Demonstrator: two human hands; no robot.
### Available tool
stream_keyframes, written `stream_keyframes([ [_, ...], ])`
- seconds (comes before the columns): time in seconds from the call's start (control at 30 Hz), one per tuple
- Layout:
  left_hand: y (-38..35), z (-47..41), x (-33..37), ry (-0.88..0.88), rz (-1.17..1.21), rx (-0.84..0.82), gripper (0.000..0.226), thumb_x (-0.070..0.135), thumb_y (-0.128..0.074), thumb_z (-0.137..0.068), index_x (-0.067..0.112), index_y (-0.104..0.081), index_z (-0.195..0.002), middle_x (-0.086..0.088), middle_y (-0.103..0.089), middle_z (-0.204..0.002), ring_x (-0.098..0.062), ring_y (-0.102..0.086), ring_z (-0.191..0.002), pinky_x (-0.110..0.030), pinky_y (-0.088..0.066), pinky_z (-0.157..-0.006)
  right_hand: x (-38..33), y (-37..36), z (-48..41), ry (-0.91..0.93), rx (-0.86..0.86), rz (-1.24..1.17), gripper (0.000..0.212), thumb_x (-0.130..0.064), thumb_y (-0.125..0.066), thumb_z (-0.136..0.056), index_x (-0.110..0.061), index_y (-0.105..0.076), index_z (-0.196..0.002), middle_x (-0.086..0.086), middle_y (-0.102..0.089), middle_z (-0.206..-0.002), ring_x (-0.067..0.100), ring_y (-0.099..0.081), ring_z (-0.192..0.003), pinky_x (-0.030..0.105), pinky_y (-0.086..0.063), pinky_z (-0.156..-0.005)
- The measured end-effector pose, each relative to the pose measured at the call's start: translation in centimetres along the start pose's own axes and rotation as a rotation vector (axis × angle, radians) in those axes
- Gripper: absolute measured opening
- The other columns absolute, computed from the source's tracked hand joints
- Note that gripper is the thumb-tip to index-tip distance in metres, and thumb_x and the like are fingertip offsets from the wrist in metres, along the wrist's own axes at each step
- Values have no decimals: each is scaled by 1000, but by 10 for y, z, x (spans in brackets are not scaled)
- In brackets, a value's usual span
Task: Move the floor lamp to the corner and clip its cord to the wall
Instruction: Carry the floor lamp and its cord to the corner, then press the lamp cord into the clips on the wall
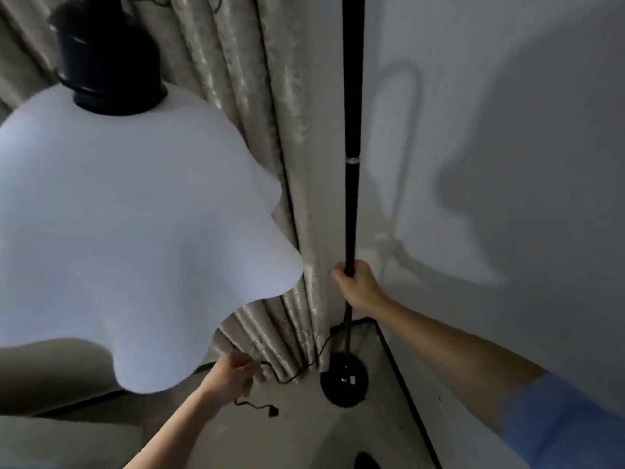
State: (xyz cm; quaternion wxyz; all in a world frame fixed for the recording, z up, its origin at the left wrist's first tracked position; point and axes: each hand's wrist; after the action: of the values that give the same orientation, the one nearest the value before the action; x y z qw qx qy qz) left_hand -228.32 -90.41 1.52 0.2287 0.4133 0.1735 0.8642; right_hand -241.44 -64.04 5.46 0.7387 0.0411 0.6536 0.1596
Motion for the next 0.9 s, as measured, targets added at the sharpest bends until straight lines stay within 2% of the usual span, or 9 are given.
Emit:
stream_keyframes([
  [0.13,-3,-15,6,-95,-109,-115,28,4,-58,-85,8,-65,-58,1,-57,-38,-13,-45,-34,-24,-34,-48,7,2,10,-79,25,177,36,-31,-57,-81,-22,-39,-51,-2,-46,-53,16,-49,-51,28,-36,-54],
  [0.23,-1,-23,6,-180,-185,-227,44,1,-60,-83,17,-59,-42,0,-56,-39,-13,-45,-35,-23,-34,-46,21,5,30,-183,9,257,16,-35,-69,-75,-21,-62,-72,0,-66,-76,19,-65,-74,27,-48,-64],
  [0.33,2,-28,3,-226,-222,-365,48,-1,-58,-82,16,-57,-37,-5,-53,-40,-16,-41,-37,-24,-31,-46,40,3,67,-313,81,246,43,-39,-75,-73,-20,-63,-109,3,-65,-111,18,-61,-97,25,-46,-74],
  [0.4,-2,-27,-1,-225,-205,-442,46,-5,-53,-84,14,-54,-42,-9,-49,-45,-11,-41,-32,-19,-31,-41,57,0,97,-386,187,237,40,-36,-72,-78,-20,-61,-114,5,-63,-117,18,-58,-100,24,-42,-75],
  [0.47,-14,-25,-7,-218,-246,-499,40,-16,-46,-88,4,-50,-54,-7,-48,-51,-5,-41,-27,-14,-32,-32,80,-3,132,-482,290,213,36,-34,-68,-82,-16,-62,-113,6,-63,-117,20,-57,-100,26,-42,-74],
  [0.6,-48,-20,-20,-224,-398,-606,35,-18,-45,-84,3,-55,-58,-7,-52,-41,-2,-47,-28,-10,-34,-32,125,-11,215,-681,386,142,29,-35,-66,-85,-16,-65,-107,5,-64,-109,22,-60,-99,30,-48,-81],
  [0.7,-74,-21,-21,-223,-421,-672,38,-20,-46,-85,3,-55,-56,-1,-55,-38,-4,-50,-30,-12,-37,-33,153,-6,272,-773,472,82,14,-34,-67,-84,-22,-66,-91,1,-66,-94,20,-64,-88,29,-50,-76],
  [0.8,-107,-19,-28,-238,-439,-698,38,-22,-46,-85,5,-57,-59,-3,-57,-44,-9,-52,-37,-13,-40,-38,181,-1,317,-858,544,63,11,-30,-66,-84,-20,-70,-86,1,-70,-83,17,-67,-79,30,-53,-73],
  [0.9,-155,-13,-38,-264,-538,-742,33,-9,-54,-87,13,-58,-62,0,-57,-51,-4,-50,-43,-10,-38,-42,226,-6,346,-924,572,34,10,-26,-65,-84,-23,-67,-74,0,-69,-73,21,-68,-76,25,-49,-63],
])
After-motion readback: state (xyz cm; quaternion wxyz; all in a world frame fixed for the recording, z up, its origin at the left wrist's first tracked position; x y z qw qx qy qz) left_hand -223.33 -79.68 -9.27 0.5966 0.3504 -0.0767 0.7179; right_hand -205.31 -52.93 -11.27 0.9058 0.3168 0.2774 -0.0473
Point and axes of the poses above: each hand's wrist, its own z-axis away from the middle knuckle, its own y-axis out of the back of the hand, x = y × z
